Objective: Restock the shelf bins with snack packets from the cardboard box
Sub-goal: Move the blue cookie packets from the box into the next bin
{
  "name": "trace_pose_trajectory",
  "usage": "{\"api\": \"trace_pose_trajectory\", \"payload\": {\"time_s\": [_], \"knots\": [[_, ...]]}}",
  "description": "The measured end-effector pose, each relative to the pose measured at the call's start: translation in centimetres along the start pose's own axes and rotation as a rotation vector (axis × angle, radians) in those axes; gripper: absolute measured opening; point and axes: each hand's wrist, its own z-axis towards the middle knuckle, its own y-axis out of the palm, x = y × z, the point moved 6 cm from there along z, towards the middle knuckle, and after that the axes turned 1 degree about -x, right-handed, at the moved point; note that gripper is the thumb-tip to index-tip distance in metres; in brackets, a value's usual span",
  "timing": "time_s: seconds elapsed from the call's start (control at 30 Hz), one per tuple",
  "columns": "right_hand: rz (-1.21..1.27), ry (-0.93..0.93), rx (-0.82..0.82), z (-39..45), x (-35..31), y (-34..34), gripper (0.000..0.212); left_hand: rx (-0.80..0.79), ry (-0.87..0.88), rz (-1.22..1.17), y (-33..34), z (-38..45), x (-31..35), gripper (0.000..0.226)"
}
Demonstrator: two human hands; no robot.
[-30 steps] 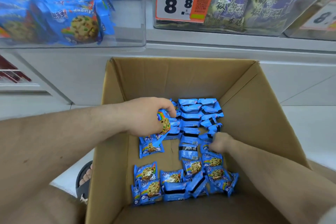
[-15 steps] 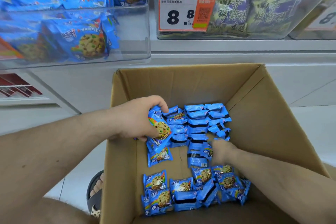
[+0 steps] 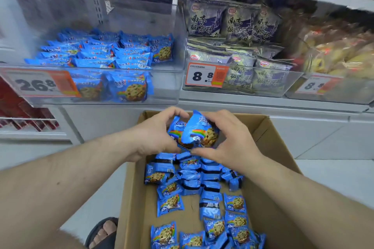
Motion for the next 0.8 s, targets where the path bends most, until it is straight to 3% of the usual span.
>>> {"api": "trace_pose_trajectory", "payload": {"time_s": [0.2,0.3,0.43,0.63,0.8], "knots": [[-0.131,-0.141,-0.066,1.6,-3.1,-0.2,0.063,-0.175,0.065,-0.177,0.9,-1.6,2.3,0.074],[-0.143,-0.159,-0.036,2.5,-4.0,-1.1,0.062,-0.079,0.147,-0.107,0.4,-1.9,3.4,0.066],[-0.048,-0.137,-0.098,4.7,-5.0,-2.4,0.077,0.025,0.291,-0.027,-0.8,-2.7,5.6,0.062],[0.053,0.146,-0.350,8.5,-5.8,-2.6,0.110,0.140,0.431,0.019,-4.6,-3.8,7.5,0.074],[-0.040,-0.020,-0.411,11.6,-8.7,-2.0,0.078,0.136,0.520,0.118,-6.5,-4.5,8.0,0.071]]}}
